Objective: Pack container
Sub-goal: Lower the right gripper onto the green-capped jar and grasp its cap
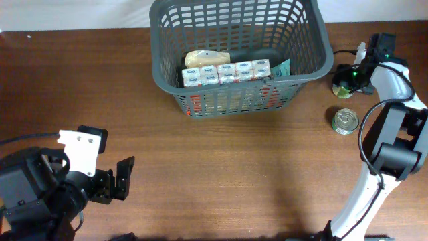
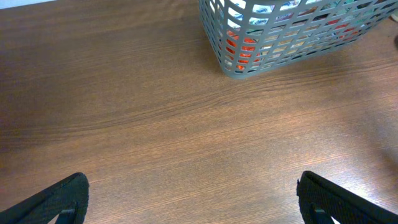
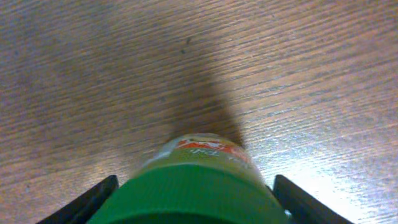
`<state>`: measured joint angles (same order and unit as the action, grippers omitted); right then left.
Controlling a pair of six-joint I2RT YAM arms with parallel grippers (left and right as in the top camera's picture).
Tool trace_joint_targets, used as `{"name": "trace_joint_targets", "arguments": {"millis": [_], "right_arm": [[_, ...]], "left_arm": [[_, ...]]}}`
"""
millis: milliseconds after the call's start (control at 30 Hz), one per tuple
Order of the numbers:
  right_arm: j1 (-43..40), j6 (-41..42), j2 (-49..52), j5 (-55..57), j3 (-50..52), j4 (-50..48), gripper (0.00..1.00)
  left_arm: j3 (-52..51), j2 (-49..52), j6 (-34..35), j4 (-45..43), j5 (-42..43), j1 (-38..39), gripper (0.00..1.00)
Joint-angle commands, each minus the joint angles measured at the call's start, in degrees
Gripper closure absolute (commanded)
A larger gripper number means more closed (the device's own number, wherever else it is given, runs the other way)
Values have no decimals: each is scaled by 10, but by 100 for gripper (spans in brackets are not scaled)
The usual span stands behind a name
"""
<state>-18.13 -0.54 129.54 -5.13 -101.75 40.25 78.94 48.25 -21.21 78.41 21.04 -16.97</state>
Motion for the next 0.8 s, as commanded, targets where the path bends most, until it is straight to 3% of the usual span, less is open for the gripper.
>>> {"name": "trace_joint_targets", "arguments": {"millis": [0,767], "right_arm": [[-1,-1,8,-5,6,0,31],[-1,0,8,-5,6,1,46]], "left_arm": [[-2,0,2,0,0,-3,1],[-2,0,2,1,0,-3,1]]}}
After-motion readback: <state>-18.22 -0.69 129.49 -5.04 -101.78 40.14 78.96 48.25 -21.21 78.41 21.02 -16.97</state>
